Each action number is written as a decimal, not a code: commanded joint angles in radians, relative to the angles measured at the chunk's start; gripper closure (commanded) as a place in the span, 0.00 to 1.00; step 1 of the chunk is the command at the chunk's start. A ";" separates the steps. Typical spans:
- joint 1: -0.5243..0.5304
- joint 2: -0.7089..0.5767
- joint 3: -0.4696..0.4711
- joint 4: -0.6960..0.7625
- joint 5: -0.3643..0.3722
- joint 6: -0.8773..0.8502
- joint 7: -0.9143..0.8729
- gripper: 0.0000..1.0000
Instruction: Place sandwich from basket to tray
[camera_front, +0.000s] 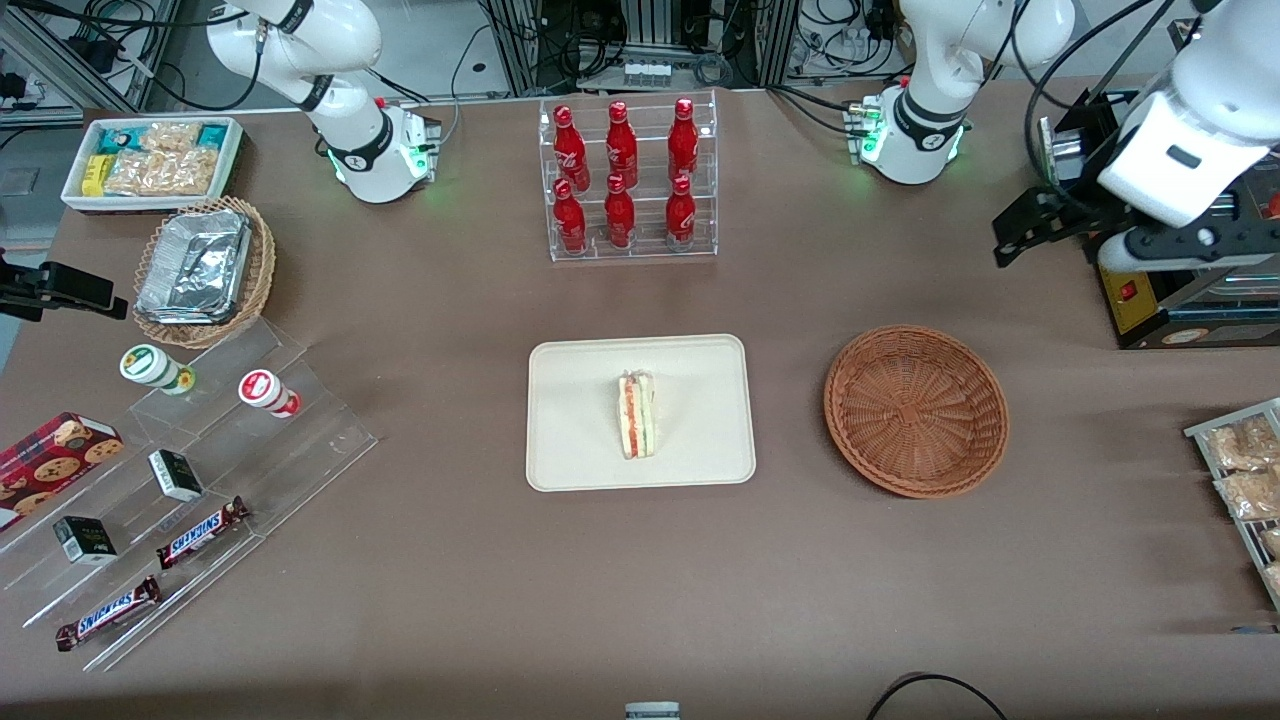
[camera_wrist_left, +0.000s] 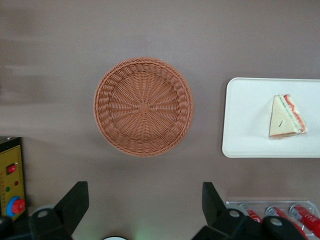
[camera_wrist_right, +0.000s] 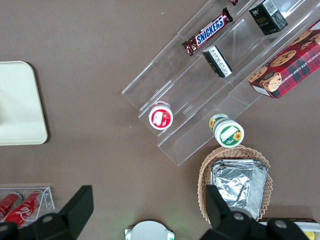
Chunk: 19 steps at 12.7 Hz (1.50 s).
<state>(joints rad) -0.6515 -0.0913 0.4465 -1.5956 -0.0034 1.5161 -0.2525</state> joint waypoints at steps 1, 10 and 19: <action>0.037 -0.039 0.000 -0.037 0.036 -0.004 0.030 0.00; 0.597 0.091 -0.486 0.101 0.022 -0.004 0.128 0.00; 0.645 0.070 -0.546 0.077 0.025 -0.017 0.171 0.00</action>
<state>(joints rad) -0.0155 -0.0122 -0.0916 -1.5185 0.0166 1.5162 -0.0982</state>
